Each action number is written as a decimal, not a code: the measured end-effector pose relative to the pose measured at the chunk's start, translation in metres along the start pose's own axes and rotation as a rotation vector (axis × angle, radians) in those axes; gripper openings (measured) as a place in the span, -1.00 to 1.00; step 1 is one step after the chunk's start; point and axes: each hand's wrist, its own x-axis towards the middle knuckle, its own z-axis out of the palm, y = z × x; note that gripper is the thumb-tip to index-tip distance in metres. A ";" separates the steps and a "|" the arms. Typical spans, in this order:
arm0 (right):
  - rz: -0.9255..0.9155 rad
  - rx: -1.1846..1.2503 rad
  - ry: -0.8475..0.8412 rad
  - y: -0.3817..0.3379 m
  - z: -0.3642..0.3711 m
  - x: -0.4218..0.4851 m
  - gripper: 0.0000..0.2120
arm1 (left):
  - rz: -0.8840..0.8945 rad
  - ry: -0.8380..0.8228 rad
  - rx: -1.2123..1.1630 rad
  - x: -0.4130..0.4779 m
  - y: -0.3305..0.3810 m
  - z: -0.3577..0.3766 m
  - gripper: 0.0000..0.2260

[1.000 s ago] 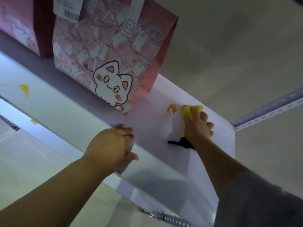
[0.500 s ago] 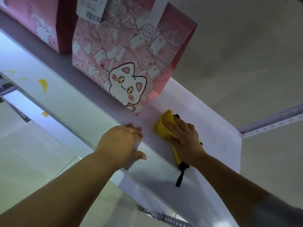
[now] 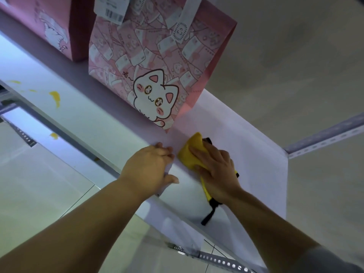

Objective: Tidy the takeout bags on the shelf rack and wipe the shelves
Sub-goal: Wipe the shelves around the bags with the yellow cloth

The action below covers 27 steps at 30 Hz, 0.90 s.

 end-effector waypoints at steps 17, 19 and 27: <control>0.377 -0.081 0.025 0.013 -0.009 -0.068 -0.52 | -0.033 -0.016 0.122 -0.031 -0.017 -0.008 -0.48; 0.723 -0.036 0.037 0.042 -0.019 -0.084 -0.53 | -0.034 -0.024 0.142 -0.030 -0.018 -0.009 -0.48; 0.972 -0.017 0.065 -0.007 -0.014 -0.081 -0.55 | -0.052 -0.003 0.163 -0.031 -0.010 -0.006 -0.51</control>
